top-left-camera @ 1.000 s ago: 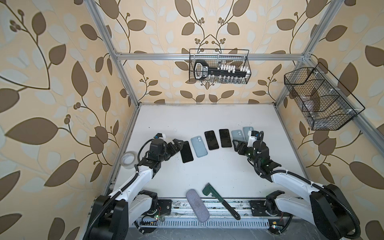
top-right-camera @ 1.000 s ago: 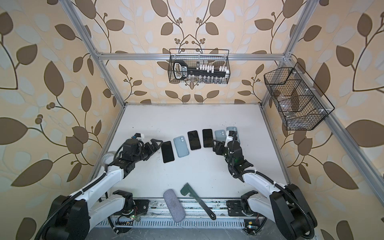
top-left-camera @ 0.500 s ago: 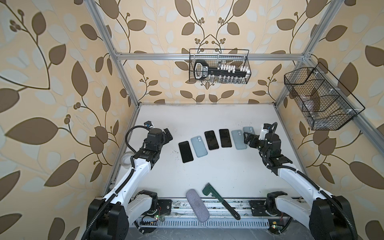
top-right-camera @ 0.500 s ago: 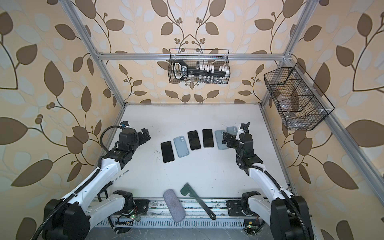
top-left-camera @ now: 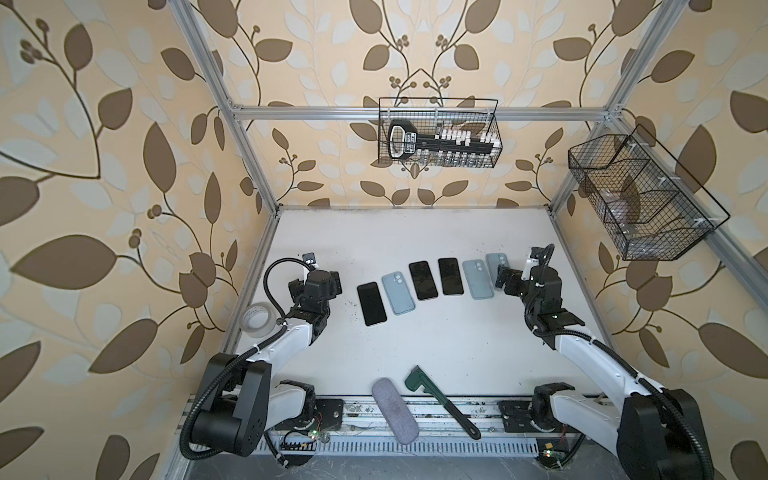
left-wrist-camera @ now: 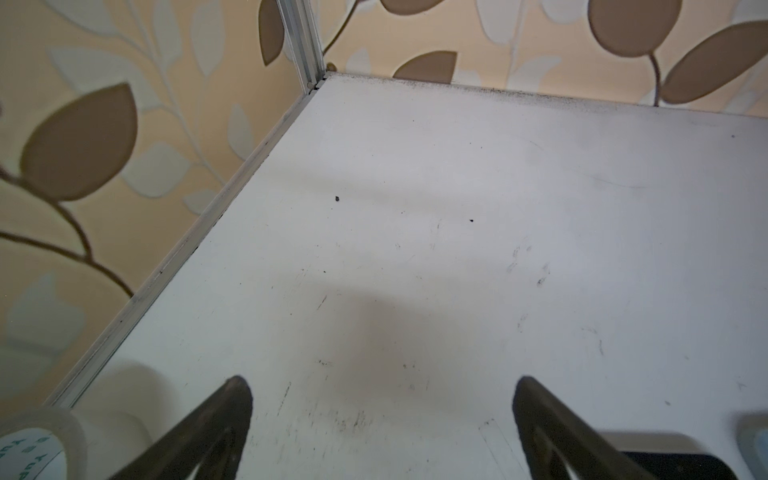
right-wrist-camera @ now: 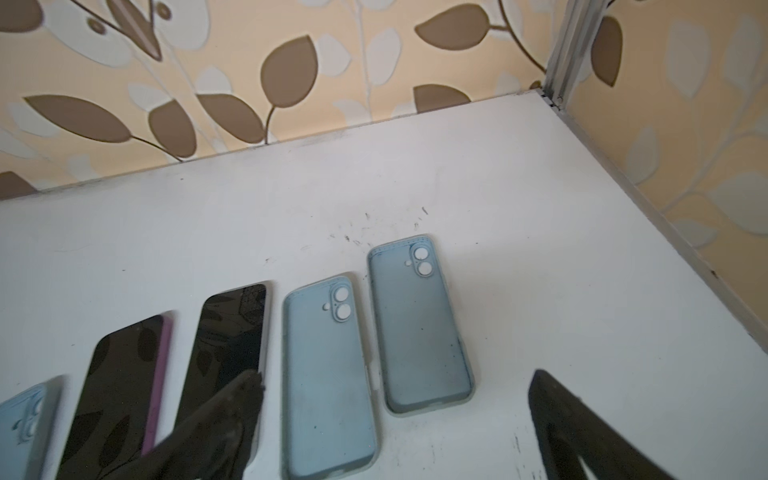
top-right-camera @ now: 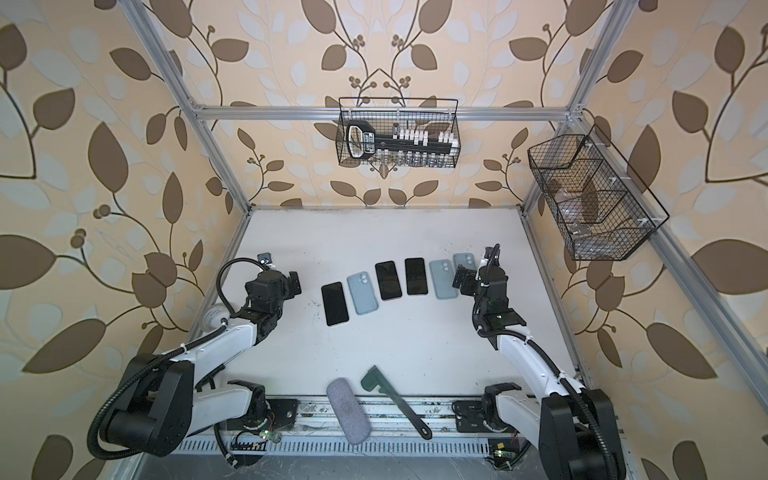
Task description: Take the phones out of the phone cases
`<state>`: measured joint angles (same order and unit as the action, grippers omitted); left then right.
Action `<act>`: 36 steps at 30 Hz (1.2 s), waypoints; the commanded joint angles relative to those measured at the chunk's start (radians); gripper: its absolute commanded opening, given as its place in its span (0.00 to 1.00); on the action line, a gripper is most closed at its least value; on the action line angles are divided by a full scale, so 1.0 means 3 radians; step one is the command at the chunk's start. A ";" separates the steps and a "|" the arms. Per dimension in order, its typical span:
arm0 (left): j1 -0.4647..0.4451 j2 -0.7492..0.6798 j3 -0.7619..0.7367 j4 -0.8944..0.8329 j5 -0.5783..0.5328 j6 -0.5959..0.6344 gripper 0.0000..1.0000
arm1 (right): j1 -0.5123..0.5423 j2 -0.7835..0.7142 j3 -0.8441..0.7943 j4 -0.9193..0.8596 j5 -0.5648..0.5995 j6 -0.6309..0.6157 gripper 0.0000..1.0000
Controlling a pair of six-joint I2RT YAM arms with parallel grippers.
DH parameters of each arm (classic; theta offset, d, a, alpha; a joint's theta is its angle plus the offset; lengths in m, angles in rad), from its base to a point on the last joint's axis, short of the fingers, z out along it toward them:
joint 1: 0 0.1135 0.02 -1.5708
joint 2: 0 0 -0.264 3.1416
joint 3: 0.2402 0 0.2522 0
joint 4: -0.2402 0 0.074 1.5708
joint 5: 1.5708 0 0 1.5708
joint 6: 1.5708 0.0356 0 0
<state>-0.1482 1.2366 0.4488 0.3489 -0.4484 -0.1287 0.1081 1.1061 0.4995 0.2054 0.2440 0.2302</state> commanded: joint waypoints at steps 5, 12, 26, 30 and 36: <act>0.0222 0.0166 0.0089 0.0596 0.0344 0.0253 0.99 | -0.0090 0.0161 -0.0113 0.0392 -0.0106 -0.0412 1.00; 0.0315 0.0271 0.0099 0.0766 0.0446 0.0281 0.99 | -0.0181 0.0237 -0.0574 0.1293 -0.0031 -0.0668 1.00; 0.0491 0.0890 0.0198 0.1436 0.0635 0.0178 0.99 | -0.0199 0.0714 -0.0700 0.2007 -0.0418 -0.0820 1.00; 0.0491 0.1019 0.0192 0.1551 0.0720 0.0124 0.99 | -0.0264 0.0705 -0.0677 0.1938 -0.0556 -0.0793 1.00; 0.0494 0.1154 0.0262 0.1545 0.0751 0.0127 0.99 | -0.0354 0.0712 -0.0682 0.1948 -0.0724 -0.0756 1.00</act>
<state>-0.0113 1.5795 0.4961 0.7490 -0.2398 -0.0834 0.0124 1.3132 0.3126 0.7544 0.0704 0.0143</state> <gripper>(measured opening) 0.988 0.998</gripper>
